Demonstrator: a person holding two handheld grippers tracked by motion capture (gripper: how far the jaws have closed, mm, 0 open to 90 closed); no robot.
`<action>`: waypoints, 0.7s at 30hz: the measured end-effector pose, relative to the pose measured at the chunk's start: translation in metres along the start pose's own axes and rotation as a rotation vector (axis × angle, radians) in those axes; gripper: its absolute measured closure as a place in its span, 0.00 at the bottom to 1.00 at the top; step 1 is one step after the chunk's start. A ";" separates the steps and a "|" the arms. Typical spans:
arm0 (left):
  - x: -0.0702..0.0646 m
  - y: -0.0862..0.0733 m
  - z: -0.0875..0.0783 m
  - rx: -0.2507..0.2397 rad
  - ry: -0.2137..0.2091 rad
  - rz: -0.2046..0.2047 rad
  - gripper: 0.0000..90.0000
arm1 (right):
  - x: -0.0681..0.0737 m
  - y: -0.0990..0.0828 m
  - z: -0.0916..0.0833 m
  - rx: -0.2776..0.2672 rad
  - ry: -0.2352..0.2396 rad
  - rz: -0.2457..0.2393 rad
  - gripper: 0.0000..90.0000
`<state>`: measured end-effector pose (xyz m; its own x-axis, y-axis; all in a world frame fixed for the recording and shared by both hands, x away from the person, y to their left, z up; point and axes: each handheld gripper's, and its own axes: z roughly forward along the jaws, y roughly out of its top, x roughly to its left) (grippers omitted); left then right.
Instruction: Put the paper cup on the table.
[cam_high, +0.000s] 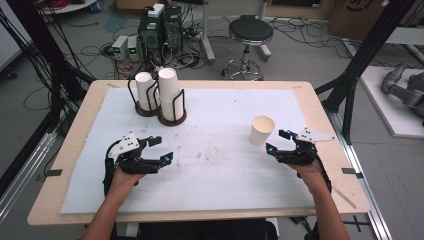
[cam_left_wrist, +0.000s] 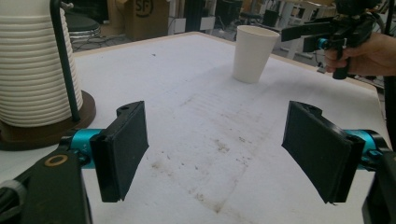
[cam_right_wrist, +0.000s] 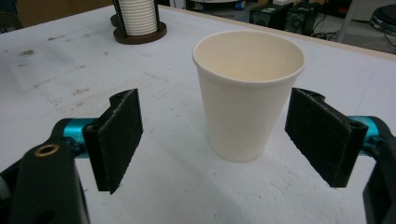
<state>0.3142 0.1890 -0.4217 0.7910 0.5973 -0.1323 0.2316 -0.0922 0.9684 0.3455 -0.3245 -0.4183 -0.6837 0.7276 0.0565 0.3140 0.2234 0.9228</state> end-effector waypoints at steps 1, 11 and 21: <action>0.000 0.000 0.000 0.000 0.002 0.000 0.25 | 0.001 -0.001 -0.002 -0.002 0.002 -0.002 0.22; -0.001 0.000 -0.005 -0.004 0.011 0.007 0.25 | 0.003 -0.003 -0.016 -0.025 -0.018 -0.013 0.22; -0.002 -0.002 -0.014 -0.011 0.024 0.007 0.25 | 0.007 -0.001 -0.014 -0.031 -0.017 -0.018 0.22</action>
<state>0.3046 0.1990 -0.4206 0.7788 0.6157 -0.1201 0.2193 -0.0877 0.9717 0.3309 -0.3285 -0.4130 -0.6778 0.7345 0.0336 0.2813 0.2168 0.9348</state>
